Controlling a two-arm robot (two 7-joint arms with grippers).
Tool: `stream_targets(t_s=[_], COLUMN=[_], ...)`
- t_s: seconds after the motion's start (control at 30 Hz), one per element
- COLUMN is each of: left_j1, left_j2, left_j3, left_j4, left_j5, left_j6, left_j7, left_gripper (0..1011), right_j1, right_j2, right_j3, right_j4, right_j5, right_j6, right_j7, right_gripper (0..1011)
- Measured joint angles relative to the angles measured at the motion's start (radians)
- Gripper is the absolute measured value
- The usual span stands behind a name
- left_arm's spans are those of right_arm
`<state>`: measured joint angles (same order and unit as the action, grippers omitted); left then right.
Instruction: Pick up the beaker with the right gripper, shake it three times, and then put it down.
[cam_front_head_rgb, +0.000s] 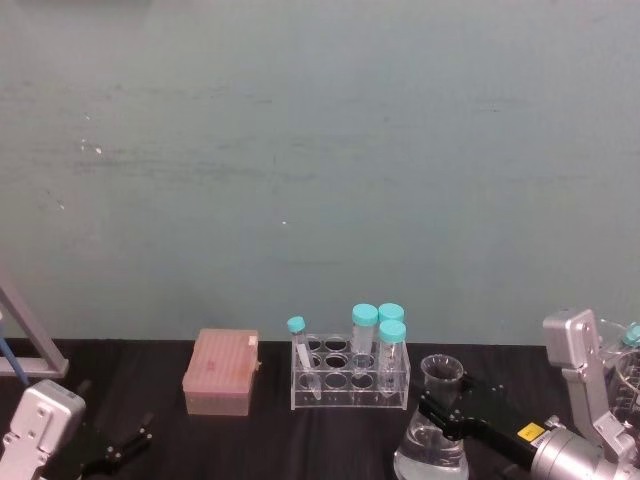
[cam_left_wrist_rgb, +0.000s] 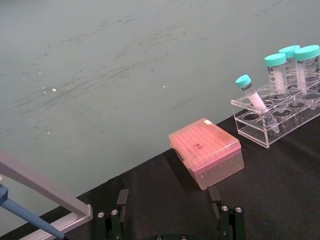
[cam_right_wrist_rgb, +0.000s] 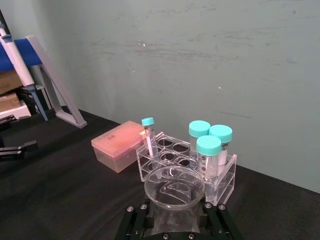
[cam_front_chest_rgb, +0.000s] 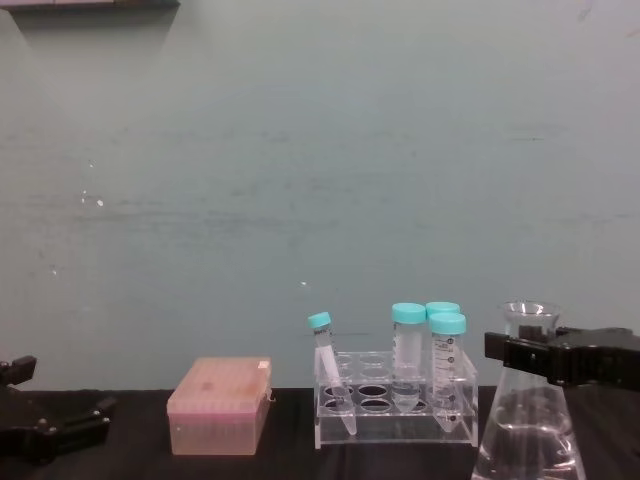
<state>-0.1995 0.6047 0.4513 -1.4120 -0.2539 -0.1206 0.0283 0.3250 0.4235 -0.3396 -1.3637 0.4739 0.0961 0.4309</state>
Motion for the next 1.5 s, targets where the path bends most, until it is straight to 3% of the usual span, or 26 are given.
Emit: stream_targets(t_s=[1.5], left_j1=[0.0], left_j2=[0.0], left_j3=[0.0], left_j4=[0.0], left_j5=[0.0], left_j6=[0.0], left_j7=[0.0], left_gripper=[1000], right_j1=[-0.009], right_j2=[-0.002], right_j3=[-0.002], right_j4=[0.004], right_j5=[-0.008], right_j6=[-0.009], right_j7=[-0.003], right_gripper=[458])
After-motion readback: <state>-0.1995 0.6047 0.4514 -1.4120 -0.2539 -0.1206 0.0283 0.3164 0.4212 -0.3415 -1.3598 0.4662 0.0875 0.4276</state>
